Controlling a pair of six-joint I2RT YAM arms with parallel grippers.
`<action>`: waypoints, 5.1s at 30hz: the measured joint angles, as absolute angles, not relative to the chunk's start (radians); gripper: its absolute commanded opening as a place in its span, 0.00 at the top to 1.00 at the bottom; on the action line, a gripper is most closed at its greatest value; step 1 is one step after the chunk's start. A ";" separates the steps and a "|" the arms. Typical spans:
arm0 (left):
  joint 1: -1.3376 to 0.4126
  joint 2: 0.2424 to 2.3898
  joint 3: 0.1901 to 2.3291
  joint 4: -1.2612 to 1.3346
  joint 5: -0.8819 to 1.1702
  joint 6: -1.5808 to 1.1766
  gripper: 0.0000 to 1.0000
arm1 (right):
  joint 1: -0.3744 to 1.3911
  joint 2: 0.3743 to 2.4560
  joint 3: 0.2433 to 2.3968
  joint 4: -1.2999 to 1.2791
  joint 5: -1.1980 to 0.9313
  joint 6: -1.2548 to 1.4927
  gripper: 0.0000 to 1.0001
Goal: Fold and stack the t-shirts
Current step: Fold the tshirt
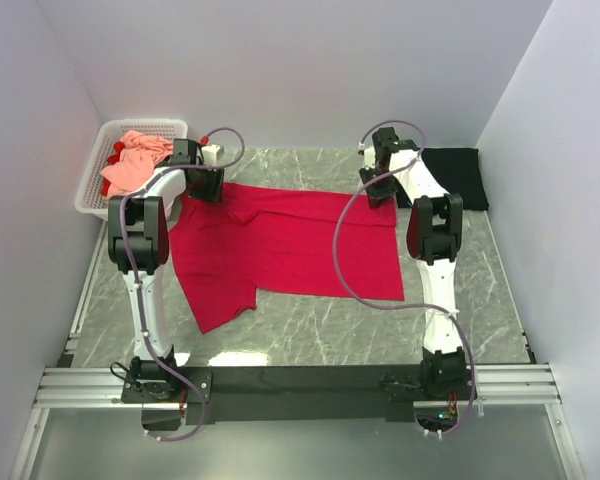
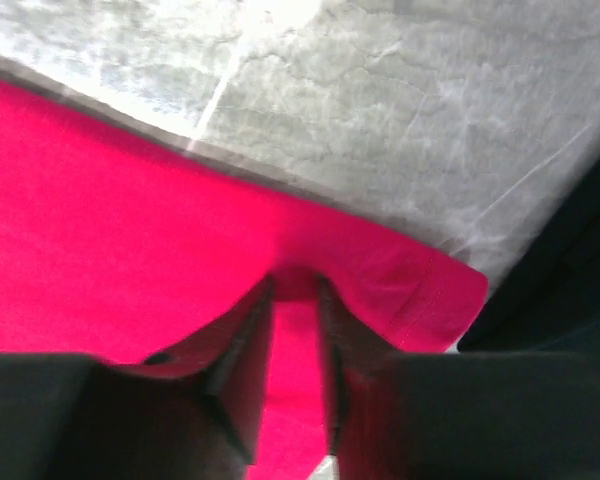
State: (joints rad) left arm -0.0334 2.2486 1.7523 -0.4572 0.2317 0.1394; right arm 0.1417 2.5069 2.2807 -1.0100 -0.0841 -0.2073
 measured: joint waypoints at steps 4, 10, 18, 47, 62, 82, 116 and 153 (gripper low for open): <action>-0.021 2.190 1.691 -0.473 0.329 0.173 0.34 | 0.142 2.439 2.206 -0.975 -0.124 -0.205 0.52; 0.016 1.898 1.539 -0.559 0.522 0.278 0.27 | 0.147 2.143 1.997 -0.953 -0.201 -0.268 0.49; 0.123 1.555 1.297 -0.701 0.639 0.572 0.36 | 0.212 1.652 1.422 -0.940 -0.220 -0.428 0.63; 0.061 1.328 0.674 -0.650 0.420 0.876 0.45 | 0.311 1.672 0.980 -0.744 -0.031 -0.470 0.63; 0.065 1.230 0.776 -0.793 0.434 0.871 0.35 | 0.334 1.404 0.826 -0.767 -0.028 -0.567 0.50; 0.073 1.265 0.690 -0.781 0.421 0.957 0.38 | 0.373 1.438 0.707 -0.673 0.094 -0.604 1.00; 0.026 1.133 0.640 -0.826 0.358 1.035 0.99 | 0.337 1.221 0.727 -0.730 0.082 -0.651 1.00; 0.113 1.591 1.168 -0.852 0.520 0.935 0.99 | 0.159 1.676 1.184 -0.719 0.033 -0.761 1.00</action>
